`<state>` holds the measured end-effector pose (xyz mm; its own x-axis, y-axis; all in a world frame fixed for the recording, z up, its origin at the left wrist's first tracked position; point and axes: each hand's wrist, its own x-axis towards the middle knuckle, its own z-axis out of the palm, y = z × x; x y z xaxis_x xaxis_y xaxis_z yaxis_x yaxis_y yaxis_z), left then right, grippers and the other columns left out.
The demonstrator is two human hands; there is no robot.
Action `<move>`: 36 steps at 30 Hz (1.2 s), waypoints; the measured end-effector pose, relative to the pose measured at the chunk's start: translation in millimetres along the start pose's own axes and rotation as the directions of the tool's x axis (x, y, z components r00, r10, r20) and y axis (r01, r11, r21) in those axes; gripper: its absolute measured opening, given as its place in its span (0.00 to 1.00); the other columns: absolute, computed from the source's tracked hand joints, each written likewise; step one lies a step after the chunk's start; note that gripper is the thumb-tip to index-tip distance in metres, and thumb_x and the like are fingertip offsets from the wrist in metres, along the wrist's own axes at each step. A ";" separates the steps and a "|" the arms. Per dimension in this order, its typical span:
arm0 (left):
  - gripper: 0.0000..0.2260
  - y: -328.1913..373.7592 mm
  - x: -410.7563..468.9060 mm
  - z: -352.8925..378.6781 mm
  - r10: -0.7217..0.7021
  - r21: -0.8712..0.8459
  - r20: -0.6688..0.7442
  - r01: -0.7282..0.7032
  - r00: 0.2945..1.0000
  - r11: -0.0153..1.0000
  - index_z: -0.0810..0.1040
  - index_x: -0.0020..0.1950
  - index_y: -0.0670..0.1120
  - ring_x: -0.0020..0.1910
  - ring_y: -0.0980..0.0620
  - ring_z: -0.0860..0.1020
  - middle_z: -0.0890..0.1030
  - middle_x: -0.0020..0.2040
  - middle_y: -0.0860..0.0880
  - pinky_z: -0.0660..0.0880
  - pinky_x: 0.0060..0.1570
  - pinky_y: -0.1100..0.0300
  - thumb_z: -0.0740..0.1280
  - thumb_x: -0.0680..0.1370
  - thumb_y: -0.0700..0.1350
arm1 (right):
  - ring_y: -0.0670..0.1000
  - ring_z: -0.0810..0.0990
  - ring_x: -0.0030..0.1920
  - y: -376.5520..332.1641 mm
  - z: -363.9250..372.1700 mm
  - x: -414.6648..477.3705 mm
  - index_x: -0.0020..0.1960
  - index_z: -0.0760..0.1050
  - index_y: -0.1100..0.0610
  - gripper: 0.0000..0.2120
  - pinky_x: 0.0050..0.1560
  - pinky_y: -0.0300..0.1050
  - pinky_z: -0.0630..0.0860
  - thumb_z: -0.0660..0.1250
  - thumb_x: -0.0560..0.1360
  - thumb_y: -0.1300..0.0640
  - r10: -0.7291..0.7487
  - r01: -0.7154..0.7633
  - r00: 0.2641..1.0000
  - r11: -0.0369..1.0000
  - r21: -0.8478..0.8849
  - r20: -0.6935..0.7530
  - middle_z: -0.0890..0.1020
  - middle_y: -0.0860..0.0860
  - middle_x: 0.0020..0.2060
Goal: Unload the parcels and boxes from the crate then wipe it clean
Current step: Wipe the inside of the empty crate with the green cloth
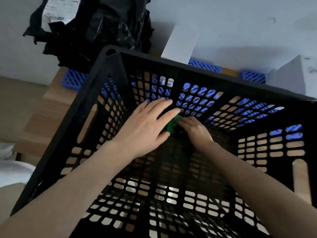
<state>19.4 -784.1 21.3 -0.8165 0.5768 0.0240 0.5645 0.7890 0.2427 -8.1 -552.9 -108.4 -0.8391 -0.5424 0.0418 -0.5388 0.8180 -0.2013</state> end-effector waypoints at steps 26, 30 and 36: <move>0.19 -17.1 8.4 26.9 -0.030 -0.092 0.086 0.038 0.996 0.995 0.71 0.70 0.50 0.60 0.51 0.74 0.74 0.63 0.51 0.76 0.54 0.52 0.64 0.79 0.51 | 0.63 0.81 0.52 -21.2 6.3 -20.2 0.57 0.80 0.66 0.19 0.55 0.55 0.79 0.71 0.66 0.73 0.129 -0.129 0.992 0.991 0.018 -0.013 0.81 0.63 0.56; 0.19 -16.7 7.3 28.7 -0.010 -0.093 0.113 0.021 0.994 0.995 0.70 0.71 0.51 0.61 0.51 0.73 0.73 0.63 0.52 0.75 0.57 0.52 0.63 0.80 0.51 | 0.57 0.83 0.53 -71.5 19.3 -82.1 0.54 0.82 0.59 0.18 0.50 0.49 0.81 0.75 0.65 0.67 -0.180 0.172 0.982 0.977 0.126 0.054 0.83 0.56 0.54; 0.18 -20.8 3.9 37.1 -0.017 -0.103 0.122 0.030 0.992 0.994 0.72 0.69 0.51 0.60 0.51 0.74 0.74 0.63 0.51 0.76 0.54 0.54 0.63 0.80 0.51 | 0.53 0.80 0.57 -82.6 21.9 -117.2 0.61 0.79 0.57 0.14 0.60 0.44 0.75 0.66 0.76 0.61 -0.558 0.516 0.799 0.827 0.221 0.223 0.80 0.53 0.61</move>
<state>9.0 -790.5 -19.6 -0.8053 0.5845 -0.0989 0.5242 0.7801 0.3415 136.3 -561.1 -118.1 -0.3528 -0.9329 -0.0723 -0.8625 0.3542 -0.3615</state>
